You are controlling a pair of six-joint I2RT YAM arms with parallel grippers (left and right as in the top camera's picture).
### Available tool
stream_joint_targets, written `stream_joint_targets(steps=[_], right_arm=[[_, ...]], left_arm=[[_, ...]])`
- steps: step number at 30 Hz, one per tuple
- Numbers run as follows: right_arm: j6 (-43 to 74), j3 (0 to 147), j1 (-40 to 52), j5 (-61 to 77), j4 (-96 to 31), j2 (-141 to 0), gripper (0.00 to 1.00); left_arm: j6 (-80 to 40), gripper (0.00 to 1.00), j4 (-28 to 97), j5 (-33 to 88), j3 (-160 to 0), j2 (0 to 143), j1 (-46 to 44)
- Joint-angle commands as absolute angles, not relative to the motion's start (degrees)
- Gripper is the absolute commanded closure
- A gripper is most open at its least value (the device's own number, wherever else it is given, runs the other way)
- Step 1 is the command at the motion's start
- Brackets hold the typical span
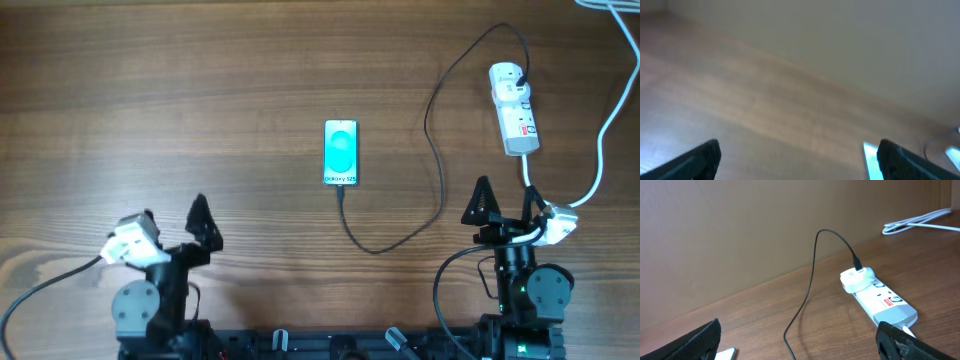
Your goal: Plug charger to phone and switch on socket
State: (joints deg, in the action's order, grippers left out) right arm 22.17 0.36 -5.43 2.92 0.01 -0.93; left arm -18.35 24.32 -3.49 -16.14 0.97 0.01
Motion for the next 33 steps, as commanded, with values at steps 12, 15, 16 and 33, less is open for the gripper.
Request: stream_joint_targets(steps=[12, 15, 16, 33], right_arm=[[21.1, 0.3, -5.2, 2.2, 0.2, -0.2, 0.00], [21.1, 0.3, -5.2, 2.2, 0.1, -0.3, 0.00], [21.1, 0.3, -5.2, 2.2, 0.1, -0.4, 0.00], [21.1, 0.3, -5.2, 2.2, 0.1, -0.6, 0.00]], left_arm=[[-6.2, 0.00, 4.4, 0.5, -0.3, 0.2, 1.6], [-5.9, 0.00, 4.4, 0.6, -0.3, 0.2, 1.6], [-5.7, 0.00, 4.4, 0.6, -0.3, 0.2, 1.6], [-3.2, 0.00, 4.4, 1.9, -0.3, 0.2, 1.1]])
